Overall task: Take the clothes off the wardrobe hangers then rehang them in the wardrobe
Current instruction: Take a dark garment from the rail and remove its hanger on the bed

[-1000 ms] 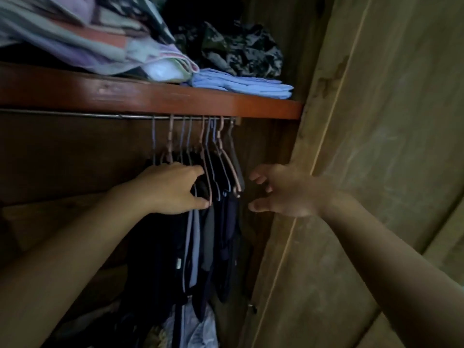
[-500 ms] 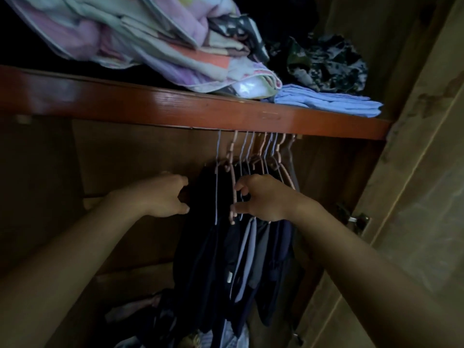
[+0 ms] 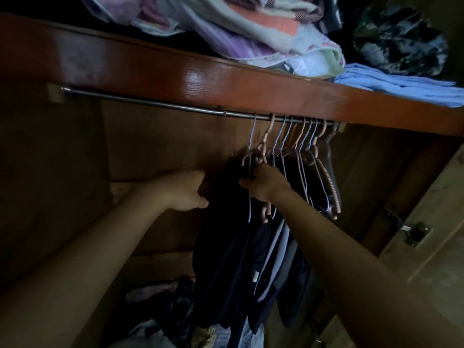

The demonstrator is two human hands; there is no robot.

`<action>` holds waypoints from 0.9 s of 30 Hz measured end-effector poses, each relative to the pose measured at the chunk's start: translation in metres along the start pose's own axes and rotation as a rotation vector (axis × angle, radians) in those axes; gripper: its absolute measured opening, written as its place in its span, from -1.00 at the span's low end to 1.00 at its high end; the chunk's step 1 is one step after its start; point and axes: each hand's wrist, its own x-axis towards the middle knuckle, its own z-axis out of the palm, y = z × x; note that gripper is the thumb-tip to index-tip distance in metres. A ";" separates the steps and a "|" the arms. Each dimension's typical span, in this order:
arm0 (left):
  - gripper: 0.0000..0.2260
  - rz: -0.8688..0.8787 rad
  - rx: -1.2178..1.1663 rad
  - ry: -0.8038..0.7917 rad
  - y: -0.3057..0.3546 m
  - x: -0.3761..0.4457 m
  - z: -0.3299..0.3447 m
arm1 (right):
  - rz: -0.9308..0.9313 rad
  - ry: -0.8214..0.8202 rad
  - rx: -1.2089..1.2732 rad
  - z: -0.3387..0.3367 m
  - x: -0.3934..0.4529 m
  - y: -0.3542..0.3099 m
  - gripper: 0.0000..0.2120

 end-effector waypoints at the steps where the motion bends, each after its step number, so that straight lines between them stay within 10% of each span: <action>1: -0.36 0.002 -0.005 0.004 0.000 0.001 0.000 | 0.008 0.008 -0.010 0.002 0.003 -0.002 -0.56; 27: -0.39 0.070 -0.174 0.188 -0.003 0.026 0.005 | -0.293 0.117 0.446 -0.019 -0.046 0.021 -0.80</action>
